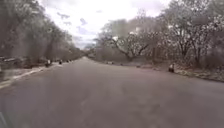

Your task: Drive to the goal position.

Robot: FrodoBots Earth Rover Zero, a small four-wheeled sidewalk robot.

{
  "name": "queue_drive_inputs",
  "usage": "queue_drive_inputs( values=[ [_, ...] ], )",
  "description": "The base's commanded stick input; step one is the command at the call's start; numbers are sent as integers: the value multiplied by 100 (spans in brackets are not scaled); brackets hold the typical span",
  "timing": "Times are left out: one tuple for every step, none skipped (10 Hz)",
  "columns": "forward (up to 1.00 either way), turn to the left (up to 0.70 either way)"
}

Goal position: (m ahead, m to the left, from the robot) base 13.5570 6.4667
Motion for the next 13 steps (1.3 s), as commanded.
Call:
queue_drive_inputs(
  values=[
    [70, 0],
    [70, 0],
    [70, 0],
    [70, 0],
    [70, 0],
    [70, 0],
    [70, 27],
    [70, 27],
    [70, 27],
    [70, 27],
    [70, 27],
    [70, 27],
    [70, 27]
  ],
)
